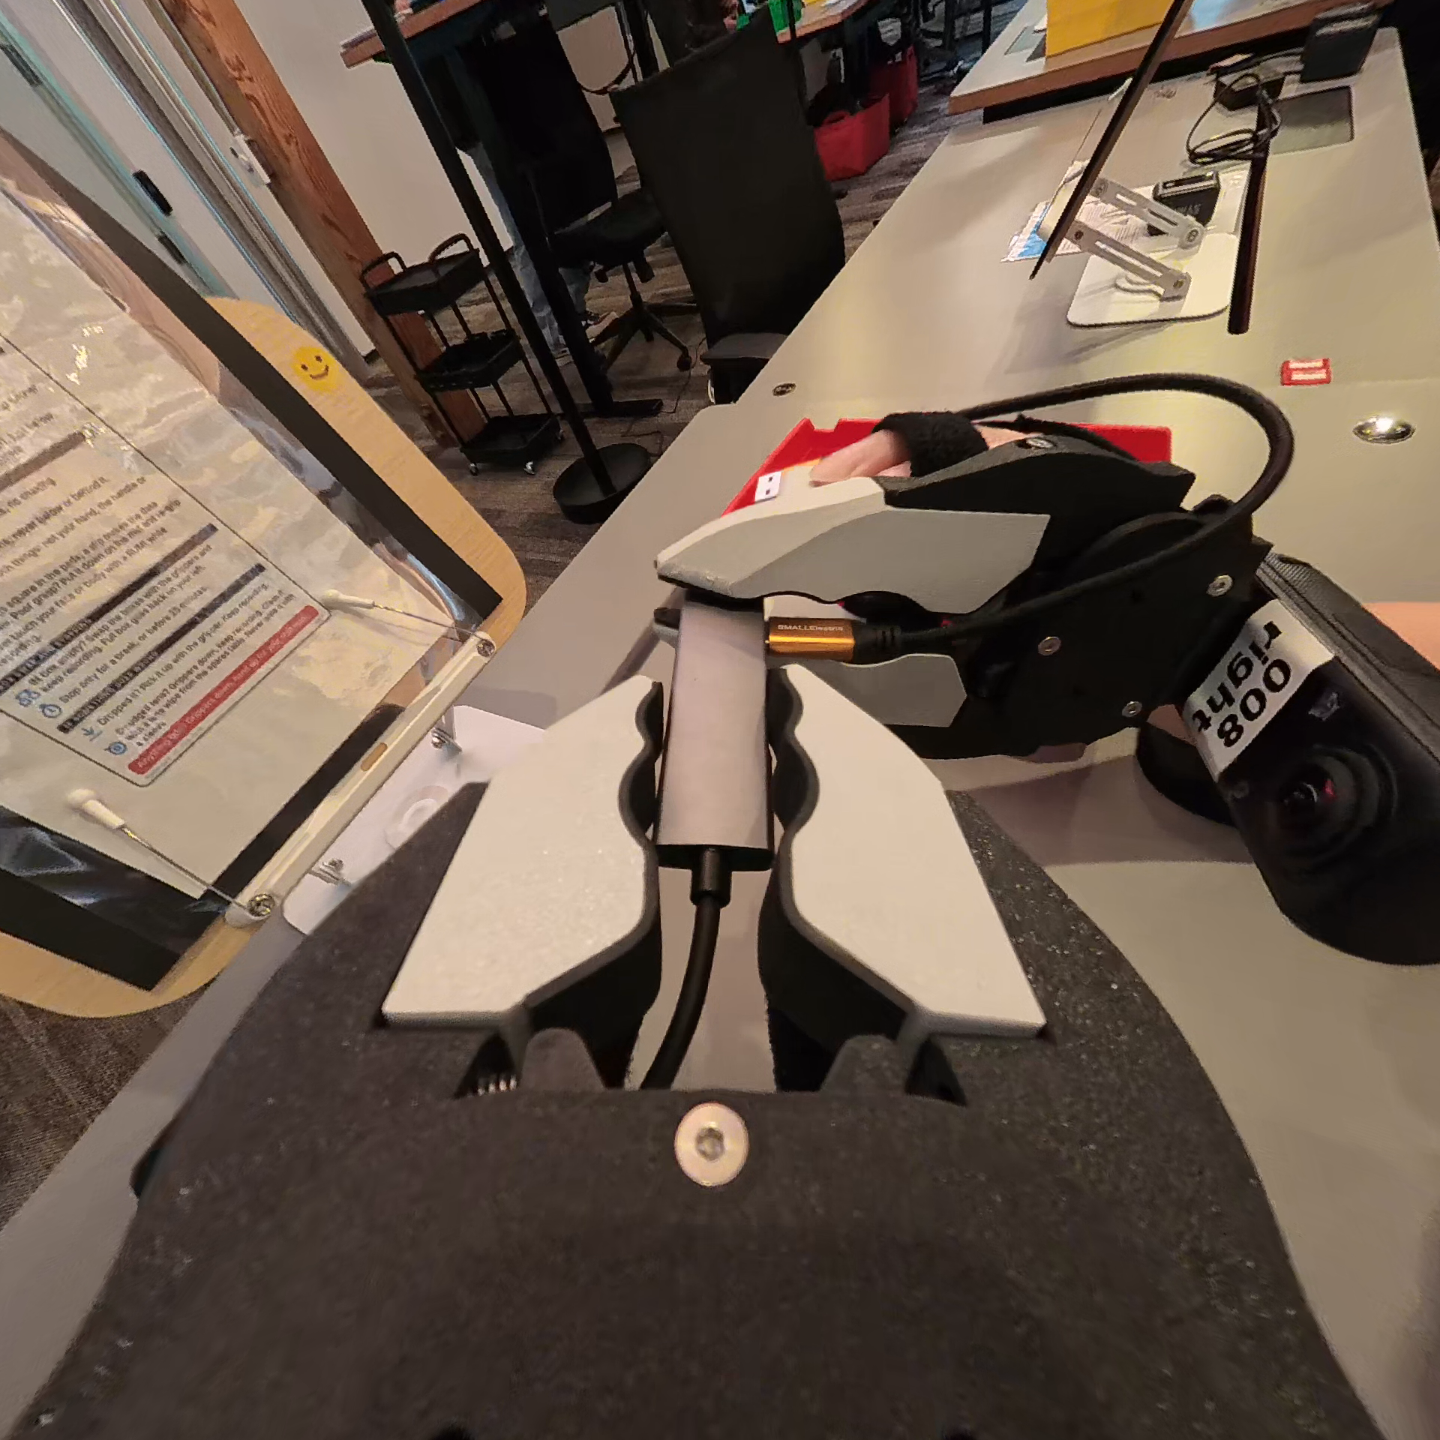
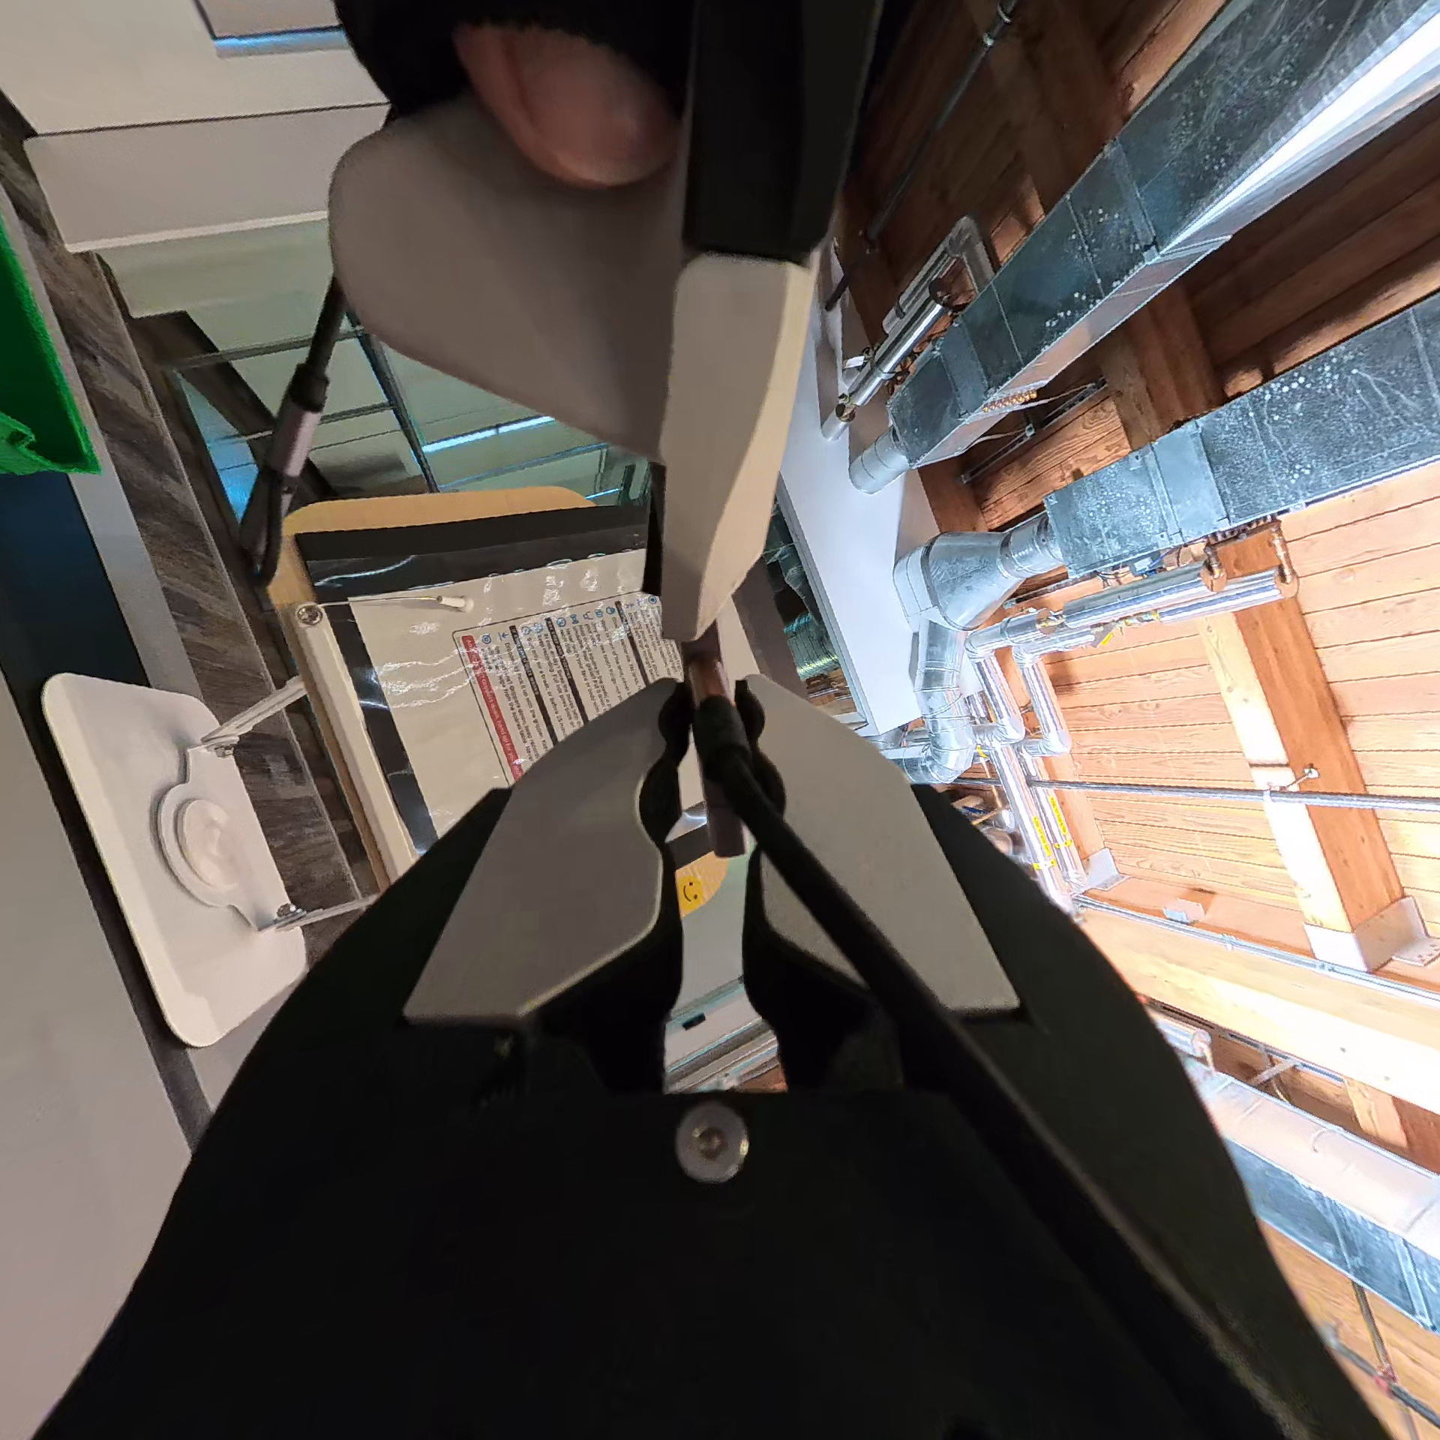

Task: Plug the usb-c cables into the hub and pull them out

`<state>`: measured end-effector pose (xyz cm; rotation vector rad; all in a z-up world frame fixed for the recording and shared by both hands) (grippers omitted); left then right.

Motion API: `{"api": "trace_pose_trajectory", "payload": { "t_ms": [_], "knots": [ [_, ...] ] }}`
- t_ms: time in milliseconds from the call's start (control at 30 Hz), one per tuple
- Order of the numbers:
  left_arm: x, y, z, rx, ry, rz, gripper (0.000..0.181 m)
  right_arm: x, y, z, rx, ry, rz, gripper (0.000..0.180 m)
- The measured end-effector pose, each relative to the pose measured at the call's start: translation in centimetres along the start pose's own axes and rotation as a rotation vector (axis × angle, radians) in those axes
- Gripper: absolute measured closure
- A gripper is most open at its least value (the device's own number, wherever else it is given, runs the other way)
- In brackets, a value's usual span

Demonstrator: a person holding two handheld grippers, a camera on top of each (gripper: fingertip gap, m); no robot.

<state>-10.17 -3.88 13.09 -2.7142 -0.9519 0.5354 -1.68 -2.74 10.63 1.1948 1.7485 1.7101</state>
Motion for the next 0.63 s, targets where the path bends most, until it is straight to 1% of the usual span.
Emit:
{"api": "trace_pose_trajectory", "payload": {
  "t_ms": [67, 133, 200, 267, 333, 400, 467, 633],
  "knots": [
    [-0.1, -0.1, -0.3, 0.033, 0.019, -0.052, 0.157, 0.0, 0.3, 0.2, 0.033, 0.01, 0.025, 0.167],
    [-0.3, -0.7, -0.5, 0.091, 0.024, -0.163, 0.157, -0.2, 0.8, 0.3, 0.075, 0.04, 0.078, 0.162],
    [-0.8, -1.2, -0.7, 0.137, 0.042, -0.246, 0.158, -0.1, 1.1, 0.5, 0.131, 0.042, 0.082, 0.157],
    [-1.3, -1.7, -1.0, 0.143, 0.076, -0.299, 0.158, 0.3, 0.8, 0.8, 0.244, 0.03, 0.032, 0.152],
    [-1.7, -2.2, -1.2, 0.143, 0.11, -0.347, 0.157, 0.8, 0.2, 0.6, 0.399, 0.026, -0.036, 0.152],
    [-2.1, -2.6, -1.3, 0.153, 0.134, -0.398, 0.157, 1.4, -0.9, 0.1, 0.556, 0.047, -0.145, 0.152],
    [-2.3, -2.8, -1.4, 0.169, 0.143, -0.43, 0.157, 1.6, -1.6, -0.7, 0.691, 0.102, -0.219, 0.148],
    [-1.9, -2.2, -1.6, 0.165, 0.158, -0.395, 0.157, 0.4, 0.5, -1.3, 0.998, 0.344, -0.193, 0.146]
  ]
}}
Point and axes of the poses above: each gripper's, where its closed fingertips meet, x out along the fingers, z out of its underside, y = z × x across the jaws, the point moved 6 cm from there along -x, back along the fingers, and after that the axes turned 9 degrees about -z, right-handed, at the moved point
